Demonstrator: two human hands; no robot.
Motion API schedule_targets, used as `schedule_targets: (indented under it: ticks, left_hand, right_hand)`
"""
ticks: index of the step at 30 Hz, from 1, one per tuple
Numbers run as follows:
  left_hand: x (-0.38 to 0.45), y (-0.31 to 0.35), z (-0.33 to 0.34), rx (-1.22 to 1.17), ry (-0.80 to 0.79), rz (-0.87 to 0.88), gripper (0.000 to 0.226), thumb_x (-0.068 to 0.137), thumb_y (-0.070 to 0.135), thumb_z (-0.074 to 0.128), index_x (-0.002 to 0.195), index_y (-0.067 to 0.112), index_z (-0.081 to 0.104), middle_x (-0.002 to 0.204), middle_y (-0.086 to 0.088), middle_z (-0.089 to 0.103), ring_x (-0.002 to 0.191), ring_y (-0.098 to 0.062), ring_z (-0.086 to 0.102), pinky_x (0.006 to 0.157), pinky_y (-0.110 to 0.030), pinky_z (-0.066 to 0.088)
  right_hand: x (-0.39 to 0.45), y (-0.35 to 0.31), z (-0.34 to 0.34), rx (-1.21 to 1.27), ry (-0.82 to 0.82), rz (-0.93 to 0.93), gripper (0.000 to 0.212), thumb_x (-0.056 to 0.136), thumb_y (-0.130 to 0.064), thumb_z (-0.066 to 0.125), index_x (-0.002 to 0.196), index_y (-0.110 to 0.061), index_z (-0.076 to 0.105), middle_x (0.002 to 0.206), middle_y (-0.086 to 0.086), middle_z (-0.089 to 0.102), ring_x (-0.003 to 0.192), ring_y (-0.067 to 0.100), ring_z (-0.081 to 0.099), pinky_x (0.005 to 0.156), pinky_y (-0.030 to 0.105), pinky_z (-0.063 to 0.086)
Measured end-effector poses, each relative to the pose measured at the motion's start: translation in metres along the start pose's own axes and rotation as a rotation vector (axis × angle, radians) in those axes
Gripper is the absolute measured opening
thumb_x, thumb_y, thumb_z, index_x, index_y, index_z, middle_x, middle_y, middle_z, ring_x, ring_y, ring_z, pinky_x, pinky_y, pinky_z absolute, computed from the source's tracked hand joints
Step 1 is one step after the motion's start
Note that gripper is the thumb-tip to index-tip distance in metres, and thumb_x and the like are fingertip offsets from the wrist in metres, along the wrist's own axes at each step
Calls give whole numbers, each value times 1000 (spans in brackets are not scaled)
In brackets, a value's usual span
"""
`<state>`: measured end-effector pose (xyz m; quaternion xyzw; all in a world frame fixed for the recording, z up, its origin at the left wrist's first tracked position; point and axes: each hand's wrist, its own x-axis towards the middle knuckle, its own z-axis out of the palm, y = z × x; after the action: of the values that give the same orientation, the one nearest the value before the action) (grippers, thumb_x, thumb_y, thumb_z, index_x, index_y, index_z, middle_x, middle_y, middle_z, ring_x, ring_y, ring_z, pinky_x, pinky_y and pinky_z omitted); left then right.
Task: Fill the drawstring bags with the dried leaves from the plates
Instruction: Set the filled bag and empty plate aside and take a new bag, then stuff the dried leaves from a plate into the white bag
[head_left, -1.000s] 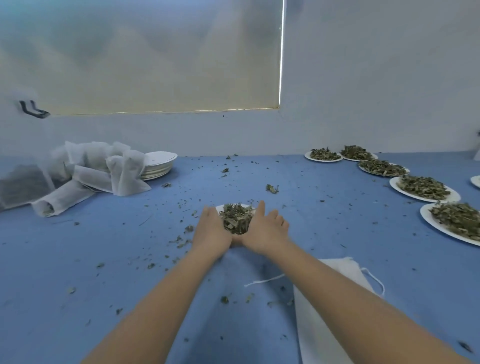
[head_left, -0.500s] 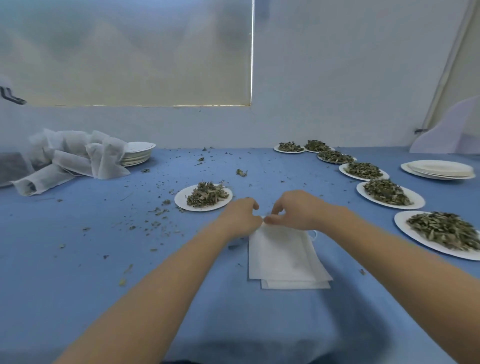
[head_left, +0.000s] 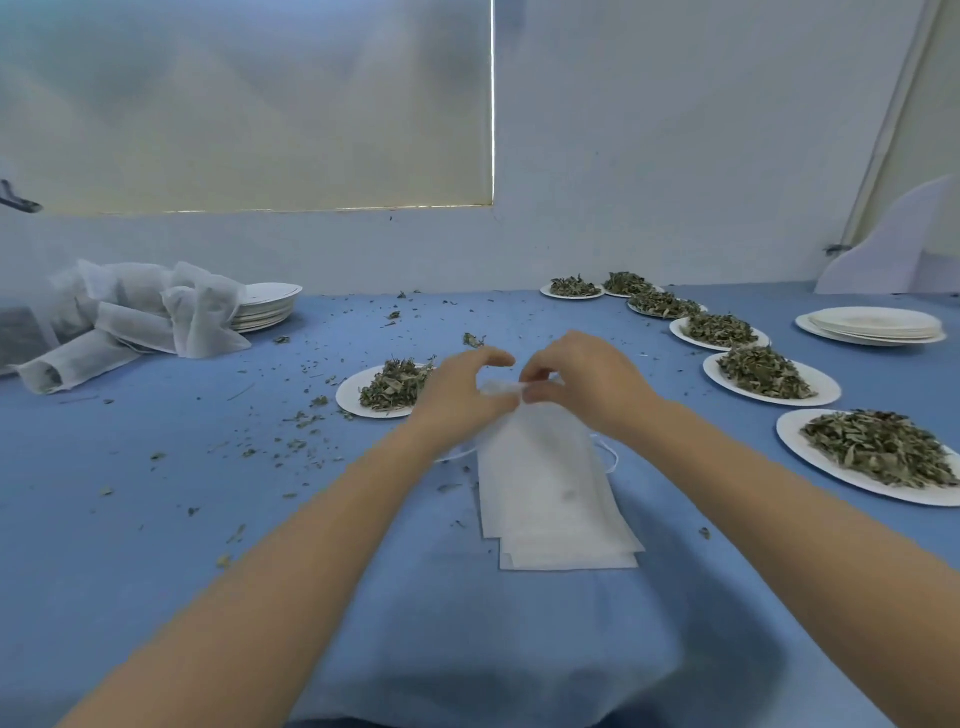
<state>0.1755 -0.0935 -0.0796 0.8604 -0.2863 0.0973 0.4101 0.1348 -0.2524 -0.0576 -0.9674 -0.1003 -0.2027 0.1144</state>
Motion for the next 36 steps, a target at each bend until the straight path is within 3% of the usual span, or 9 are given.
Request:
schedule_targets:
  ticks: [6,11,15,18,23,27,30,34,36]
  left_hand:
    - [31,16,-35,-379,178,-112,6,89,27,60,88,22,63,84,10,64,70,2,59,59,-9,45]
    - [54,10,-53,-272,281,-87,10,86,24,64,77,27,64,76,15,63,73,0,59,66,-12,44]
    - [65,-2,-63,-286,278,-85,15,86,20,65,73,28,65,76,12,65,76,-6,60,72,-19,46]
    - [68,-15,-68,-272,302,-106,21,87,20,62,70,31,63,76,11,65,77,-7,60,72,-20,44]
    - [68,-32,-79,-261,290,-87,19,90,17,58,76,30,63,88,9,68,94,-9,62,84,-22,45]
    - [63,-40,-91,-7,328,8,19,89,17,51,103,24,63,102,11,65,102,-8,56,83,-12,39]
    - [57,-50,-102,285,249,151,68,67,32,50,133,13,45,126,-3,52,120,-20,42,106,-29,23]
    - [57,-66,-104,779,185,229,115,58,63,66,144,0,21,143,-10,33,139,-25,17,114,-44,-8]
    - [59,-72,-105,845,272,245,104,60,50,75,138,-4,32,137,-14,42,137,-31,25,114,-49,-4]
  right_hand:
    - [31,-5,-33,169,143,-12,15,86,-28,65,97,-18,68,93,-2,65,94,19,59,84,35,45]
    - [63,-22,-34,120,119,-10,22,81,-35,65,90,-15,70,96,7,58,87,21,51,67,28,36]
    - [86,-34,-26,271,65,38,20,81,-30,65,76,-10,69,68,3,61,65,18,53,46,14,32]
    - [98,-39,-14,389,54,45,19,84,-29,64,87,-13,73,81,2,71,78,14,61,53,14,37]
    - [116,-50,5,495,-186,72,36,95,-37,46,71,-19,65,54,-12,61,54,6,50,53,15,35]
    - [135,-62,14,733,-295,99,36,98,-35,44,80,-10,63,67,0,56,65,15,55,72,29,50]
    - [149,-72,18,1015,-337,133,26,98,-17,46,93,1,63,76,6,65,72,19,64,79,32,55]
    - [163,-90,26,1233,-346,145,26,92,0,41,106,15,57,84,18,51,70,28,51,69,34,49]
    - [166,-98,30,1292,-364,136,28,93,-2,39,108,13,58,85,22,53,64,25,56,61,31,53]
